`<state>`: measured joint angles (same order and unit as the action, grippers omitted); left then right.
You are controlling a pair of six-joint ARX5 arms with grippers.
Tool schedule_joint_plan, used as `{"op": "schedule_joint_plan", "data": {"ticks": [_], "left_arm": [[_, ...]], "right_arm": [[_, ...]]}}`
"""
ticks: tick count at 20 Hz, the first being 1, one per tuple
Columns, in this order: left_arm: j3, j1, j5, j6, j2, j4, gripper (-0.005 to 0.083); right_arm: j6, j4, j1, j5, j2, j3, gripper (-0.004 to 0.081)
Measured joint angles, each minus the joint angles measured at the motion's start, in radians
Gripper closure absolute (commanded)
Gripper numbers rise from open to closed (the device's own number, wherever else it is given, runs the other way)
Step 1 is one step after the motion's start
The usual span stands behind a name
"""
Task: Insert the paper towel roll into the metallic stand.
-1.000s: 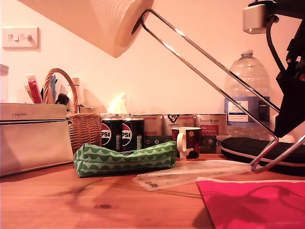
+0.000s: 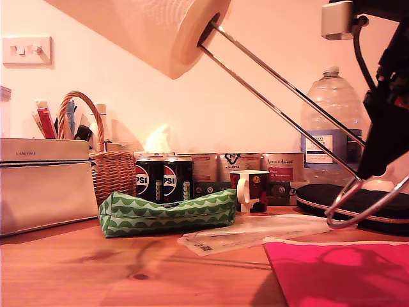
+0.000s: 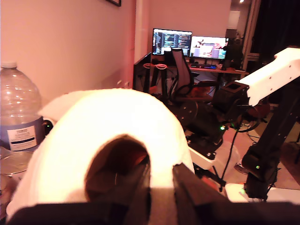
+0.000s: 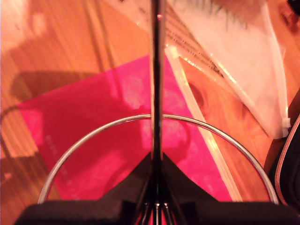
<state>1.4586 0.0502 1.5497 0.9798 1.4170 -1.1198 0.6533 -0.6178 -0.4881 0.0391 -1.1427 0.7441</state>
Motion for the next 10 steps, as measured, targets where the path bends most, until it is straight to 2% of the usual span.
{"op": "schedule_joint_plan", "data": {"ticks": [10], "left_arm": [[0.0, -0.035, -0.003, -0.005, 0.0, -0.015, 0.0798]], "right_arm": [[0.002, 0.038, -0.005, 0.005, 0.0, 0.0, 0.0783]]}}
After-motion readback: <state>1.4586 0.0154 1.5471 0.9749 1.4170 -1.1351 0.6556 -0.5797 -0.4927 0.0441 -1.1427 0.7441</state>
